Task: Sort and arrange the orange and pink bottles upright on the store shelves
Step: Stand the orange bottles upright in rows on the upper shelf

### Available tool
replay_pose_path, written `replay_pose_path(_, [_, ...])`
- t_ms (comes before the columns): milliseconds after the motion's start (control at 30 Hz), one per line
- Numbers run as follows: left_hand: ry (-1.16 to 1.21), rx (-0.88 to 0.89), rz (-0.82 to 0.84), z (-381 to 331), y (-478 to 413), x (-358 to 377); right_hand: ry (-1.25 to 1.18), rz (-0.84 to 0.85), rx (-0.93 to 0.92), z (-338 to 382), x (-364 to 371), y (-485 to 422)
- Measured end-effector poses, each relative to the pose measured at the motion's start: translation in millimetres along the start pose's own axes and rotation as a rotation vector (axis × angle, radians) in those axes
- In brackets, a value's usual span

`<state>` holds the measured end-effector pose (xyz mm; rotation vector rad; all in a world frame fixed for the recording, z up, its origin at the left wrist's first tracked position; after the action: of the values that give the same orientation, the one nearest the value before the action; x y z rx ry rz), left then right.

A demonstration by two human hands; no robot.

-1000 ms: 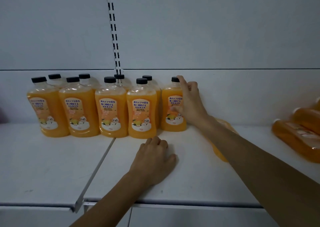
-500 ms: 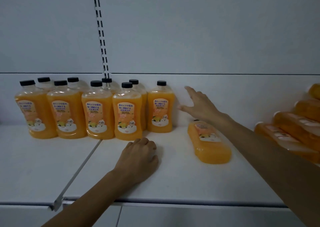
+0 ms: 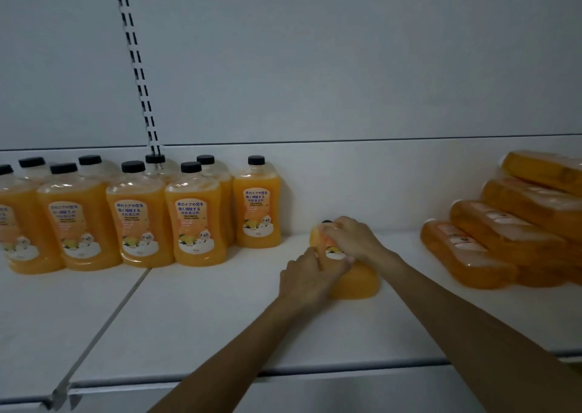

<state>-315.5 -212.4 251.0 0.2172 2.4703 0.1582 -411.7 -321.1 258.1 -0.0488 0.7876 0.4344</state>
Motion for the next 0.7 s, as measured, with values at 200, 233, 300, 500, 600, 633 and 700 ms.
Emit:
replay_pose_path(200, [0.191,0.212,-0.050,2,6,-11,-0.037,-0.287,-0.234,26,-3,21])
replay_pose_path(233, [0.175,0.241,-0.080,3,8,-14,-0.068,-0.328,-0.280,32,-2,25])
replay_pose_path(300, [0.176,0.274,-0.107,7,16,-20,-0.122,-0.322,-0.359,44,5,31])
replay_pose_path(500, [0.093,0.390,-0.063,42,37,-55,-0.100,-0.174,-0.483,74,17,37])
replay_pose_path(600, [0.058,0.433,-0.151,62,47,-71,0.016,-0.045,-0.565,92,18,45])
replay_pose_path(633, [0.058,0.427,-0.189,66,50,-73,0.073,-0.027,-0.593,97,21,49])
replay_pose_path(700, [-0.001,0.413,-0.232,72,54,-73,0.120,-0.021,-0.643,105,27,51])
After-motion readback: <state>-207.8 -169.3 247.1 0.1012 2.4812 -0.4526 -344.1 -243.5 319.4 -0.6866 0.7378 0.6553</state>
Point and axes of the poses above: each hand's wrist, its own y-axis away from the middle knuckle, its own x-axis out of the palm, z = x × y, the point moved 2 cm from there along -y, towards the middle knuckle, and after that the axes turned 15 degrees about z, right-handed, at the moved point
